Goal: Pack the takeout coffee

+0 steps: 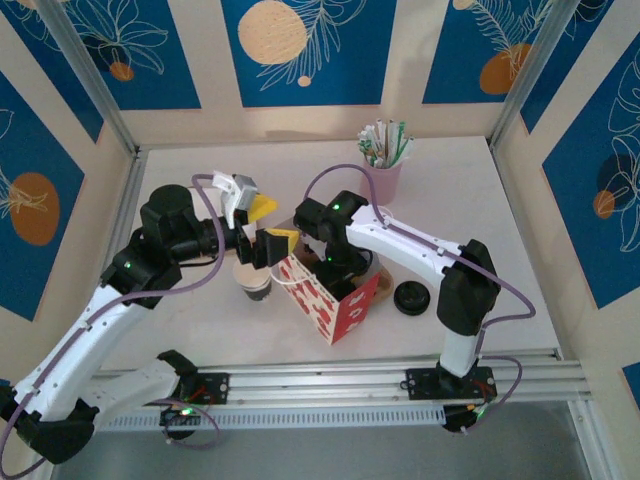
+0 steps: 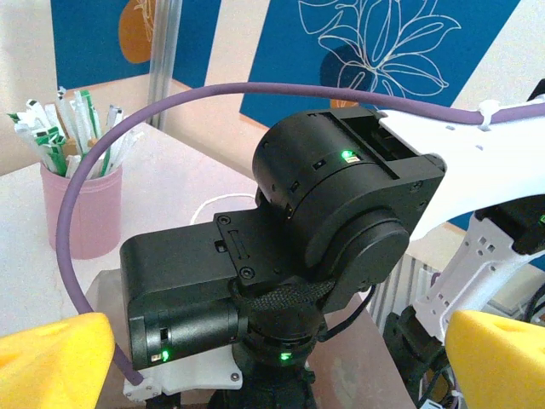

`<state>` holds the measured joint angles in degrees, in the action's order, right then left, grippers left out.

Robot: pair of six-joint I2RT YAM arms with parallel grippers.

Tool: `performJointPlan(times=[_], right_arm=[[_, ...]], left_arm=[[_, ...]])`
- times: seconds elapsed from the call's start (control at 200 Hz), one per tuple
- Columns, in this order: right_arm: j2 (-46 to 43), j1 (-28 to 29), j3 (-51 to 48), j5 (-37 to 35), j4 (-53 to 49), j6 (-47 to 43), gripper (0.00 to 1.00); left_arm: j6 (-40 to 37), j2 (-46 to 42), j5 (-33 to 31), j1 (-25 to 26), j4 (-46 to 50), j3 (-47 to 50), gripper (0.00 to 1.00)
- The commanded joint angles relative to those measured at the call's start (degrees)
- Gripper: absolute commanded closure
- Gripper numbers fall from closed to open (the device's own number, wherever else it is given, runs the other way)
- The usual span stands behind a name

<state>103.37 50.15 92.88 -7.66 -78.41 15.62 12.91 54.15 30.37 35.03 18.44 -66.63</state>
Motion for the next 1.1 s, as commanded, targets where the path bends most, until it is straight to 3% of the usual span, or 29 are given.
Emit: performJointPlan(times=[0.0,0.885,1.095], right_arm=[[0.70,-0.31,-0.24,1.87,-0.45,-0.41,0.35],[0.93,-0.29,-0.33,2.21,-0.16,-0.50,0.35],[1.04,-0.32,-0.42,2.35,-0.07,-0.63,0.35]], left_arm=[[-0.82,-0.81,-0.29,0.51,-1.97,0.32,0.00],[-0.91,-1.37,-0.76,0.56,-2.59,0.35,0.00],[-1.01,-4.35,-5.06,0.56,-3.61,1.79,0.00]])
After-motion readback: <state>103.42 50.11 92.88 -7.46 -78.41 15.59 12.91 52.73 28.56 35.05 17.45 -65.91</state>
